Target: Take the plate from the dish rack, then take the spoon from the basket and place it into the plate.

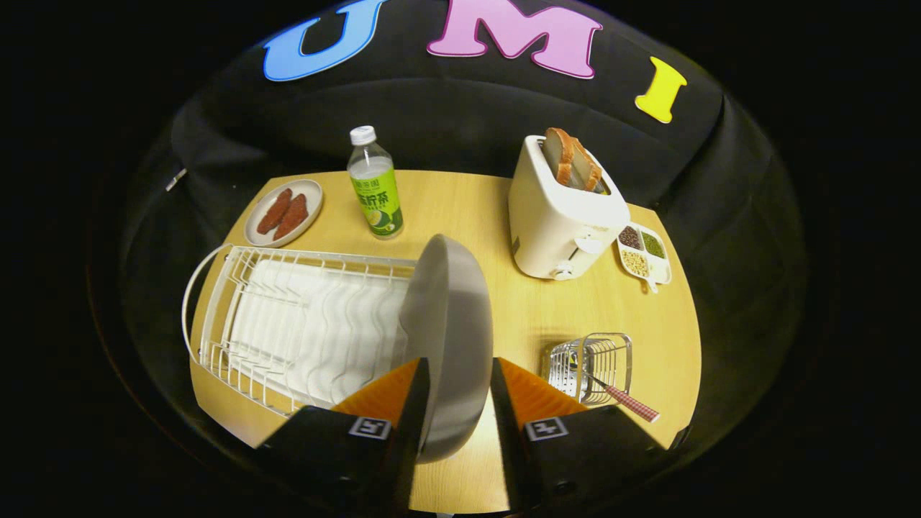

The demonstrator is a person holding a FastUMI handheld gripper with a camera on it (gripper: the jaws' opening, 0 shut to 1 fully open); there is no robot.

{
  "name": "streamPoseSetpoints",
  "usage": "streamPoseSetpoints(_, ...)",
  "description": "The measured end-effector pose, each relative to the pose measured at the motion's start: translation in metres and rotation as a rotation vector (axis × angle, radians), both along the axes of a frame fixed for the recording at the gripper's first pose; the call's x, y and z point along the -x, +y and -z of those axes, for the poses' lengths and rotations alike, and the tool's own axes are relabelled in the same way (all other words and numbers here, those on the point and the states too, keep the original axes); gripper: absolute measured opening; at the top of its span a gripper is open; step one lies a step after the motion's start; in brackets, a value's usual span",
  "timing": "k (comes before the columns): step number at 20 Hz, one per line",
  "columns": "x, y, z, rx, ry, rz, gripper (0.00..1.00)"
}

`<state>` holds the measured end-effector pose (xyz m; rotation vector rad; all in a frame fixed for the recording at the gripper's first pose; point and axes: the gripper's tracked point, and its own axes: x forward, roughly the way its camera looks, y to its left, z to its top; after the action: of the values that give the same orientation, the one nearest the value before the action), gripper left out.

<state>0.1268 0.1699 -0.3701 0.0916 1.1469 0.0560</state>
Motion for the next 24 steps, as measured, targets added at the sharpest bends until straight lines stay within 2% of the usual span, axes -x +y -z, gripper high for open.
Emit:
streamPoseSetpoints(1,0.002,0.001,0.002,0.020,0.009,-0.014,0.47)
streamPoseSetpoints(6,-0.001,-0.005,-0.002,0.112,0.020,-0.008,0.36)
streamPoseSetpoints(16,-0.024,-0.011,-0.029,0.206,-0.043,0.005,0.28)
streamPoseSetpoints(22,-0.038,0.004,-0.045,0.332,-0.083,-0.106,0.26)
streamPoseSetpoints(24,-0.034,-0.002,-0.042,0.313,-0.069,-0.060,0.26)
